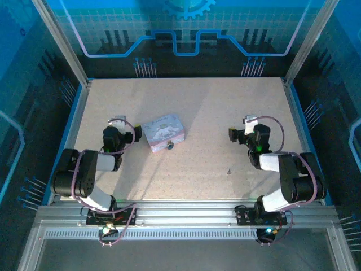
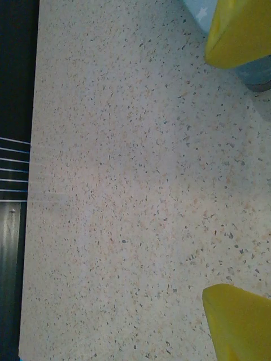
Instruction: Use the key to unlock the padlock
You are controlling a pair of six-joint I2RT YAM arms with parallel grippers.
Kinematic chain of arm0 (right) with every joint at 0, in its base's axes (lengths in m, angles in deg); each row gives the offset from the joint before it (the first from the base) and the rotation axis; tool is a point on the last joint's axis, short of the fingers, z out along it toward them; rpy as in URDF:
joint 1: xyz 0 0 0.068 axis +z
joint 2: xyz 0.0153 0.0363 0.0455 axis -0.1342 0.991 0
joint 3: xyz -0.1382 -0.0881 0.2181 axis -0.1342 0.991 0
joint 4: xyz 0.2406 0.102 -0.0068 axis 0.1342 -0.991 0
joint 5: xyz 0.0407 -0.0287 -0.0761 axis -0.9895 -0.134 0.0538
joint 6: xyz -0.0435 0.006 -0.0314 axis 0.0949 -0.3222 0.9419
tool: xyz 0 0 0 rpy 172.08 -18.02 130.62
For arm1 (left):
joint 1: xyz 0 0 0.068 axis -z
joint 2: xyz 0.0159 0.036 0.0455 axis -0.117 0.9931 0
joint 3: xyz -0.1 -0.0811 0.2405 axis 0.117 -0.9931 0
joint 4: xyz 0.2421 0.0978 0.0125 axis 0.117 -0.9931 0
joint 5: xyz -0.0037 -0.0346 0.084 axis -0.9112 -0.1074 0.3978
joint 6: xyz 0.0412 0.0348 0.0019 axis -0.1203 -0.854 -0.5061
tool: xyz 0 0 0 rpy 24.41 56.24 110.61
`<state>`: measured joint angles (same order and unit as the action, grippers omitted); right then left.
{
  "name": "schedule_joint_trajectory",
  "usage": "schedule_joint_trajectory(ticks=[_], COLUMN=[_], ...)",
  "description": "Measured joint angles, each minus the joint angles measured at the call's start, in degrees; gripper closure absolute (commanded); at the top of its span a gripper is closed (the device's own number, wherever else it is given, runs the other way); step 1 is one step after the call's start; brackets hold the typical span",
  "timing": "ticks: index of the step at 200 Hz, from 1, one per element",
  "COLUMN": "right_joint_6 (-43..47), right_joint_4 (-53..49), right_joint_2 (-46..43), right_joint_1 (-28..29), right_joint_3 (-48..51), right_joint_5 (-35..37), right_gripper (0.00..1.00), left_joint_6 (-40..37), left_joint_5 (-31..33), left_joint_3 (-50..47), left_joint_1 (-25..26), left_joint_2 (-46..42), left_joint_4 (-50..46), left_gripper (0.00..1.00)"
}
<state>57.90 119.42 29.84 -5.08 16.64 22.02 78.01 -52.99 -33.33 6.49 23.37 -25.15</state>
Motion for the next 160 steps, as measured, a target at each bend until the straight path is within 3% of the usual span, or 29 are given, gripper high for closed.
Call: schedule_joint_trajectory(ticks=[160], right_joint_6=[-0.07], right_joint_4=[-2.01], right_joint_2=[-0.87], right_joint_1=[-0.02], right_joint_3=[-0.42], right_joint_5=[0.42], right_gripper=[0.0], left_joint_6=[0.02], left_joint_5=[0.04], left_joint_3=[-0.33], left_joint_1=[0.0], left_joint_2=[-0.28], left_joint_4=[0.35], left_gripper=[0.01])
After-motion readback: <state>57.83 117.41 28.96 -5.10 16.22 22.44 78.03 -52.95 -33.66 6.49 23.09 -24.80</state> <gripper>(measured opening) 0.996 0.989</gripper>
